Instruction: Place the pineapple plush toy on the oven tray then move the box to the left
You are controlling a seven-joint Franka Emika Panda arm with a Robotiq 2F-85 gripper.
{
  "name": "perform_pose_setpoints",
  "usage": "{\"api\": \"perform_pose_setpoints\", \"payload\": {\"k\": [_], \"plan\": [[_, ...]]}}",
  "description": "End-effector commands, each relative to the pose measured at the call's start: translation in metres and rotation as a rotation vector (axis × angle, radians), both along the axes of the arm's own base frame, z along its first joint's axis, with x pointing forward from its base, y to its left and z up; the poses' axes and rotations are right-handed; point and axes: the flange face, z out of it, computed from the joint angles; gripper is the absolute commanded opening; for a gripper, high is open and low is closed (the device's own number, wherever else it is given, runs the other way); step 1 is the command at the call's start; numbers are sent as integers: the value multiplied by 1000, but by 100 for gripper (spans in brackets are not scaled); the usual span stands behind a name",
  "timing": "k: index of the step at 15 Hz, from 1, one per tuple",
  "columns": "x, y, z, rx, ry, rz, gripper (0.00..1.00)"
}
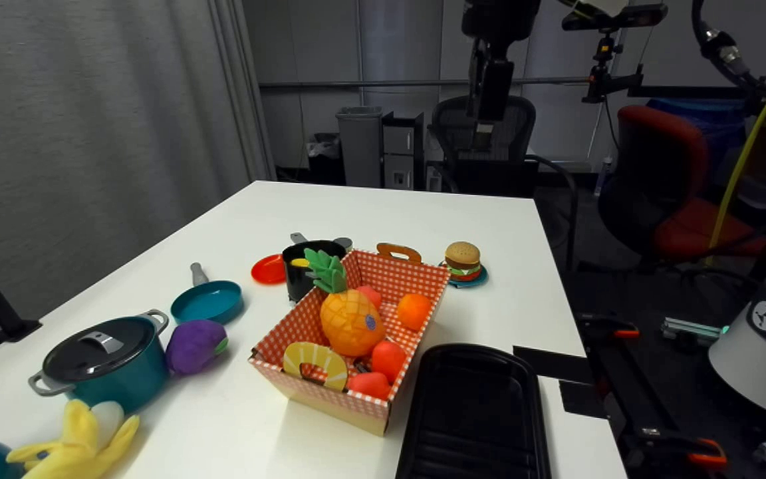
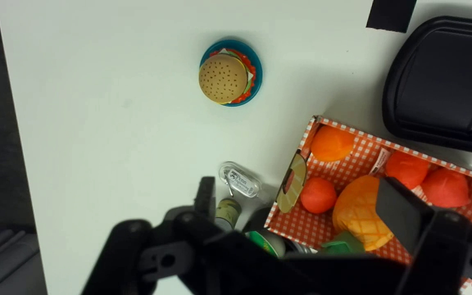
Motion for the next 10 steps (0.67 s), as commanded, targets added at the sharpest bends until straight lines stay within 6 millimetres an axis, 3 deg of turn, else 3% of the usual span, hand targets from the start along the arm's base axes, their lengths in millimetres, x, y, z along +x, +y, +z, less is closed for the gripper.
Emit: {"api": "perform_pose_setpoints", "payload": {"k": [1,4,10], "plan": [[37,16,-21,11,56,144,100],[59,39,-42,19,102,249,100],[101,87,-65,84,129,294,100]]}}
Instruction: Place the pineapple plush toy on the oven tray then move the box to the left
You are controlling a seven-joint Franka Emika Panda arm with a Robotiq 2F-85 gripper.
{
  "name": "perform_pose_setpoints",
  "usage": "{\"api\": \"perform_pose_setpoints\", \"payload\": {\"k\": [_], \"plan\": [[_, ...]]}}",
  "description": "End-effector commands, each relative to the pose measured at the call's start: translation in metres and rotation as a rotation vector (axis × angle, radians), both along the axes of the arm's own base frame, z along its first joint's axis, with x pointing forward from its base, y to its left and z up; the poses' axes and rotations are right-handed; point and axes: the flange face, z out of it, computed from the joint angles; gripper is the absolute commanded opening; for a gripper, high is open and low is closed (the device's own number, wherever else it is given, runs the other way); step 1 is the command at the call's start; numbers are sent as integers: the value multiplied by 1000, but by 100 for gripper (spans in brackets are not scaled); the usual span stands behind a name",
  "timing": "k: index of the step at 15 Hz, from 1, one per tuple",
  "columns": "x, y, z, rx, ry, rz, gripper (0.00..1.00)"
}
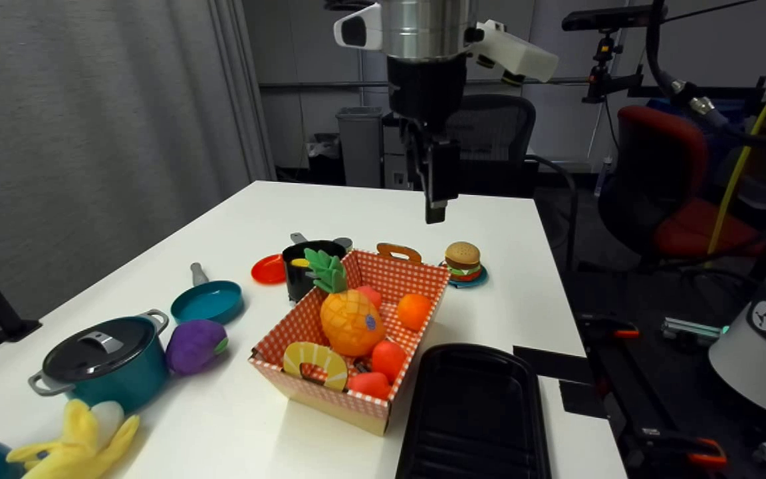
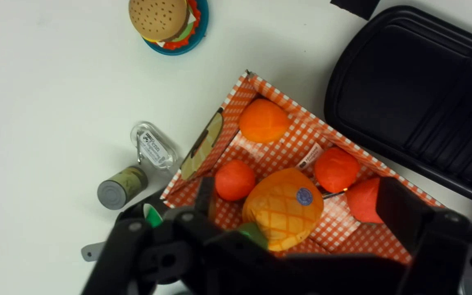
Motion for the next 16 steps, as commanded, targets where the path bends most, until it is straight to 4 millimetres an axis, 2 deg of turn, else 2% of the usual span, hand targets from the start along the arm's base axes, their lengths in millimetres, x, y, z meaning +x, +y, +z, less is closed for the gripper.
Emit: {"api": "perform_pose_setpoints", "payload": {"k": [1,4,9,12,16], "plan": [[34,25,-7,66,6,16,100],[59,35,-17,122,-12,-35,100],[98,29,-48,177,-55,-154,100],[112,24,-73,179,-72,-189,100],[118,23,-98,175,-78,-211,100]]}}
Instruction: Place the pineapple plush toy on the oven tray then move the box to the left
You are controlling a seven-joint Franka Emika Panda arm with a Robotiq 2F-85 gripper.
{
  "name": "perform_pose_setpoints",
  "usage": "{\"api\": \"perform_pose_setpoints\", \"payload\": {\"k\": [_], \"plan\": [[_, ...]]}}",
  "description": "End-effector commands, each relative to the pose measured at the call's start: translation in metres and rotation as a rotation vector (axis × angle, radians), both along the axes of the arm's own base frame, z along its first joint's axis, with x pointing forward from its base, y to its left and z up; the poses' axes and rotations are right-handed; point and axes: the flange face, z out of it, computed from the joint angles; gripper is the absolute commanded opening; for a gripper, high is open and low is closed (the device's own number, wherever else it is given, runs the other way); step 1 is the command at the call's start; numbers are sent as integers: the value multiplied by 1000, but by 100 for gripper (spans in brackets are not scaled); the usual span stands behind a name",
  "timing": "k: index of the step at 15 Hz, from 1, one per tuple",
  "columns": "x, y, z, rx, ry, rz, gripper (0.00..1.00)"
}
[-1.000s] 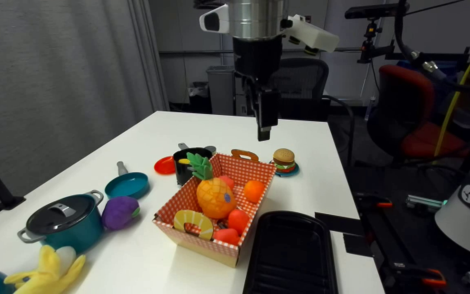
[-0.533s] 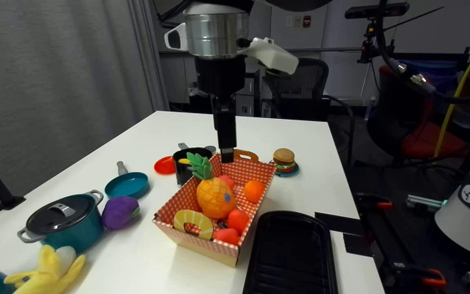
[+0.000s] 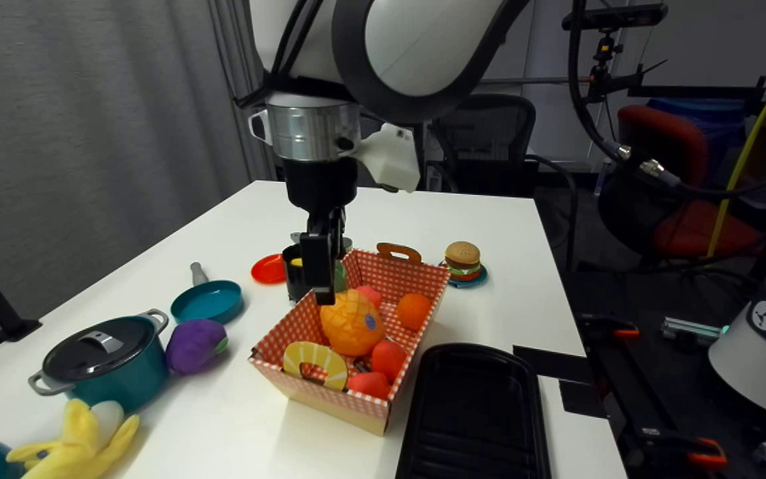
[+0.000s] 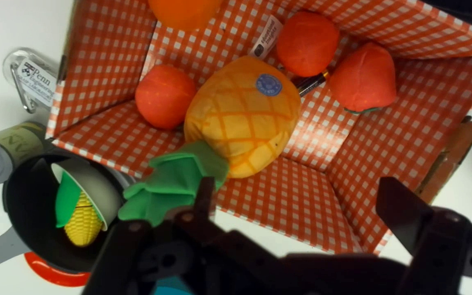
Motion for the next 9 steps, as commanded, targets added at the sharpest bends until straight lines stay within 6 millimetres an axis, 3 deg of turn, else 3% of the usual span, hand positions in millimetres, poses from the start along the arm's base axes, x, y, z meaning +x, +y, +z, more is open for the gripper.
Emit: {"api": "perform_pose_setpoints", "payload": {"k": [1,3,9], "plan": [[11,-2,-14,12,-10,-42,100],[9,-5,-16,11,-3,-50,100],[3,-28,7,-10,-30,-102,100]]}}
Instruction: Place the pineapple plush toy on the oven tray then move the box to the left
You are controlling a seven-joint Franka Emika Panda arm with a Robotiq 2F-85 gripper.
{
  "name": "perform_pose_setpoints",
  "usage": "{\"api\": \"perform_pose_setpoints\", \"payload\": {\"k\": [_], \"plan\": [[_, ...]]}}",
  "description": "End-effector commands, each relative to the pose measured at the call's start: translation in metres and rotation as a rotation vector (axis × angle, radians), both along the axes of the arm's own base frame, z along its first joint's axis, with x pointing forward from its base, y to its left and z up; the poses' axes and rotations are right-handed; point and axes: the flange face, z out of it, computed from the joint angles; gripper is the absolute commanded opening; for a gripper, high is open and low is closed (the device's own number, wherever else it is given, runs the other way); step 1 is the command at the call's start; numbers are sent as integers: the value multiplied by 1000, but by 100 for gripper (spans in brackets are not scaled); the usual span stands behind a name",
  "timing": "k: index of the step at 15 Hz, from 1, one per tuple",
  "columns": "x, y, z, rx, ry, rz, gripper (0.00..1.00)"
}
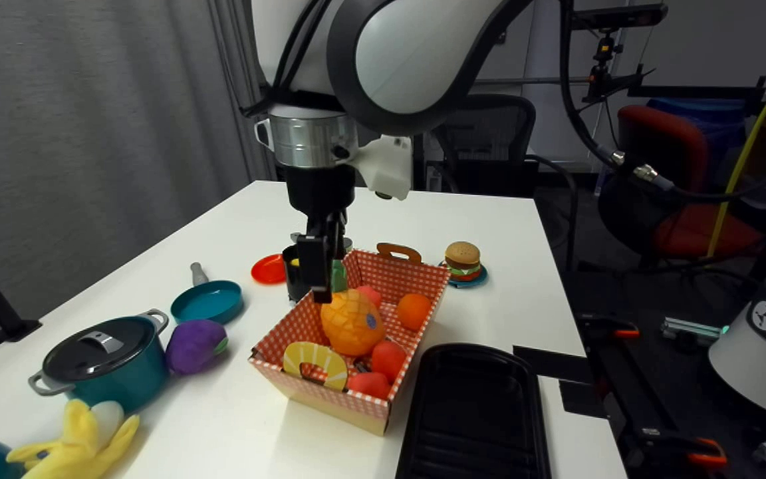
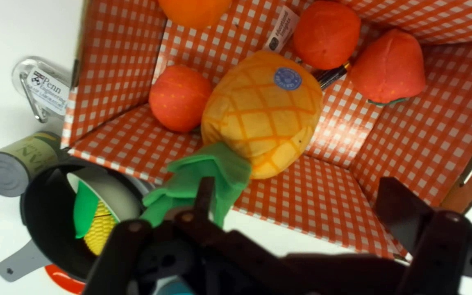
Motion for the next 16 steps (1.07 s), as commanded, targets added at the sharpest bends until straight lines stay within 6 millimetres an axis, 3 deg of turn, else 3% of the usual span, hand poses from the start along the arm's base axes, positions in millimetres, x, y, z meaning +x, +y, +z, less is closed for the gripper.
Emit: {"api": "perform_pose_setpoints", "payload": {"k": [1,8,16], "plan": [[-3,-16,15,-7,-27,-55,100],[1,-19,-19,-7,12,-48,100],[7,-28,-78,0,90,-49,99]]}}
